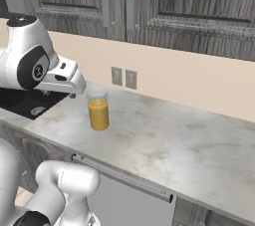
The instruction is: There is a tray on the dining counter. Grab the cup, mug, and pitcher and place them on the tray. The pitcher may be placed next to the tray if it cannot fit the tray.
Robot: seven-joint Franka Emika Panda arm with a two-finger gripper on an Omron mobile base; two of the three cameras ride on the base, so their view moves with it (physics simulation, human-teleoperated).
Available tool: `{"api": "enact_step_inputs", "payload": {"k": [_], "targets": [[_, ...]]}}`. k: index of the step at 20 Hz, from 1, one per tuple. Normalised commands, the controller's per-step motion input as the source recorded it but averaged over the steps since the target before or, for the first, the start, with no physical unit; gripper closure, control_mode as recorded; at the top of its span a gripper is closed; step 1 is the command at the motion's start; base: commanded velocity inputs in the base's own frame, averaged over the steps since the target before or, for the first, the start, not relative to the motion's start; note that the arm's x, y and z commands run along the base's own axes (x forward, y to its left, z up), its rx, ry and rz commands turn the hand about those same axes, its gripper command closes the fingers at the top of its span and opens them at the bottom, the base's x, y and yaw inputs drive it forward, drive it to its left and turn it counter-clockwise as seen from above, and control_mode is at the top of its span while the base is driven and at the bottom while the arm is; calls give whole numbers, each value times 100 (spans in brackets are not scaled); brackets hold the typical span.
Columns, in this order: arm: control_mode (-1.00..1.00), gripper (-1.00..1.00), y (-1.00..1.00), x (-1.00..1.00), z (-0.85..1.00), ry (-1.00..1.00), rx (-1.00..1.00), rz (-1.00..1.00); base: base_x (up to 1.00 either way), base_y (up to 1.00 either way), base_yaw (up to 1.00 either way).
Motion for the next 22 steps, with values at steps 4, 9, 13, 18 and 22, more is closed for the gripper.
{"api": "enact_step_inputs", "payload": {"k": [4,9,13,18,22], "targets": [[100,-100,0,0,0,0,0,0,48,1,0],[100,-100,0,0,0,0,0,0,49,0,0],[100,-100,0,0,0,0,0,0,12,0,1],[-100,-100,0,0,0,0,0,0,0,0,0],[-100,-100,0,0,-17,0,0,0,0,0,0]]}}
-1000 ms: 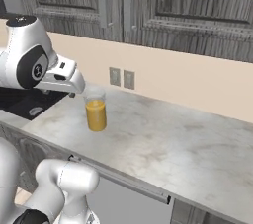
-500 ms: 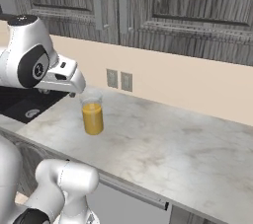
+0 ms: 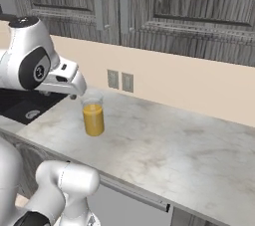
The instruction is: There is a tray on the dining counter. Grab the cup, mug, and pitcher and place them on the tray. The pitcher may be placed next to the tray if it cannot fit the tray.
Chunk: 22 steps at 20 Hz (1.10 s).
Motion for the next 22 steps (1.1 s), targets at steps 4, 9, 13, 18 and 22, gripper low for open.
{"api": "enact_step_inputs", "payload": {"k": [4,9,13,18,22], "targets": [[-100,-100,0,2,-39,0,0,4,0,0,0],[-100,-100,0,22,-31,0,0,5,0,0,0],[-100,-100,-2,25,-25,0,0,4,0,0,0],[-100,-100,-2,25,-24,0,0,4,0,0,0],[-100,-100,-7,25,-22,0,0,3,0,0,0]]}}
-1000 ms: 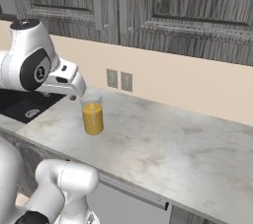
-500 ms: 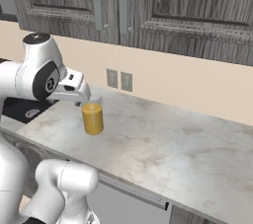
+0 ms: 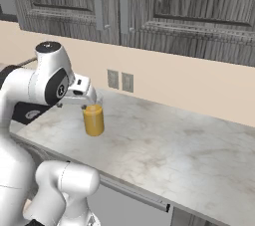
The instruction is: There is a tray on the dining counter. Grab the cup, mug, and pitcher and place them on the tray. The pitcher may be placed next to the tray if it cannot fit the tray.
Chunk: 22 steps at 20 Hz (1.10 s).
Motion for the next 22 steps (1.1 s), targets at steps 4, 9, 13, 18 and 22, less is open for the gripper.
{"api": "enact_step_inputs", "payload": {"k": [4,9,13,18,22], "targets": [[-100,-100,-25,23,-24,0,0,8,0,0,0],[-100,-100,-9,17,-28,0,0,11,0,0,0],[-100,-100,0,18,-34,0,0,14,0,0,0],[-100,-100,0,14,-24,-2,0,10,0,0,0],[-100,-100,0,15,-19,-7,0,8,0,0,0]]}}
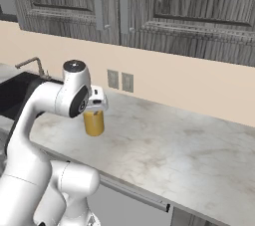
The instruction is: There is a tray on the dining counter. Grab the cup, mug, and pitcher and place them on the tray. The pitcher may be placed next to the tray if it cannot fit the tray.
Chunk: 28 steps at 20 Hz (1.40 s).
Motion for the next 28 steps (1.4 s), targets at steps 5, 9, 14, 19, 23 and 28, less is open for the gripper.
{"api": "enact_step_inputs", "payload": {"k": [5,9,14,19,23,28], "targets": [[-100,-100,0,30,-15,-3,0,1,0,0,0],[-100,-100,0,28,-10,-1,0,0,0,0,0],[-100,-100,0,25,-6,0,0,0,0,0,0],[-100,-100,1,16,-1,0,0,0,0,0,0],[-100,-100,0,15,-7,0,0,0,0,0,0],[-100,-100,0,9,-6,0,0,0,0,0,0]]}}
